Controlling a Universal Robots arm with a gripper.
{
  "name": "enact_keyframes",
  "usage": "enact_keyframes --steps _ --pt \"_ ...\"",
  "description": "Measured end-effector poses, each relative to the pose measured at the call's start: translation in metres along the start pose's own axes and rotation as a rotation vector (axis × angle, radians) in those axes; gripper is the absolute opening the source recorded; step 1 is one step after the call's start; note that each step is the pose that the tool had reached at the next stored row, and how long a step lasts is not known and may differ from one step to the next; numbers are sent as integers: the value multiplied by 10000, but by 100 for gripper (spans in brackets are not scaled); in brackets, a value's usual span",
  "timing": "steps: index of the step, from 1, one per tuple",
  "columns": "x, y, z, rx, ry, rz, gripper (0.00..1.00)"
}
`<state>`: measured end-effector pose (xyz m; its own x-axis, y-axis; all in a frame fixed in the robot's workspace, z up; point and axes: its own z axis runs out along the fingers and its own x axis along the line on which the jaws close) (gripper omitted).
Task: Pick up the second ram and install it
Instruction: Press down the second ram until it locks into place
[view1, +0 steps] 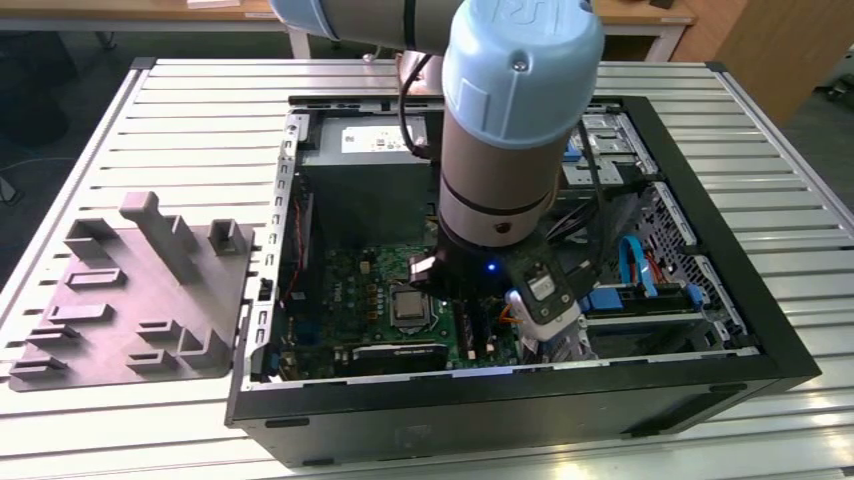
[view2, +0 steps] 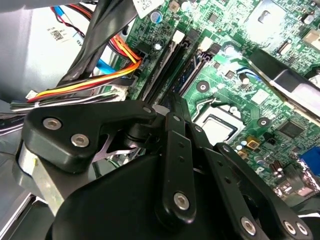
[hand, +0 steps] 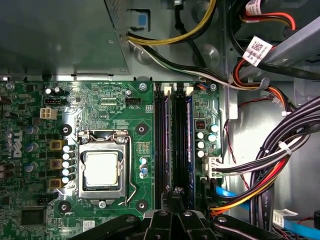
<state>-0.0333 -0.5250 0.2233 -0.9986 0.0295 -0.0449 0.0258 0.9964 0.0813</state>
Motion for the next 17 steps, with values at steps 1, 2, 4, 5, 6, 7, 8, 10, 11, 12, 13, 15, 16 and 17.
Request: enact_keyframes --steps 1,2,4,5,6,7,8,10,11,12,13,15,16,17 --pt "0 -1 1 2 1 0 10" --pt "1 -1 3 4 1 0 10" --pt "2 -2 21 3 1 1 10" --pt "3 -3 27 6 2 0 10" --pt "3 -3 28 7 2 1 10" --pt "3 -3 28 6 2 1 10" --pt "3 -3 29 4 1 1 10" --pt "4 -3 36 2 1 1 10" --pt "4 -4 43 6 2 1 10" --pt "4 -5 47 8 2 1 10" --pt "5 -5 47 8 2 1 10" --pt "5 -4 51 0 1 1 10" --pt "4 -4 52 -1 0 1 10" --pt "5 -5 56 0 0 1 10"
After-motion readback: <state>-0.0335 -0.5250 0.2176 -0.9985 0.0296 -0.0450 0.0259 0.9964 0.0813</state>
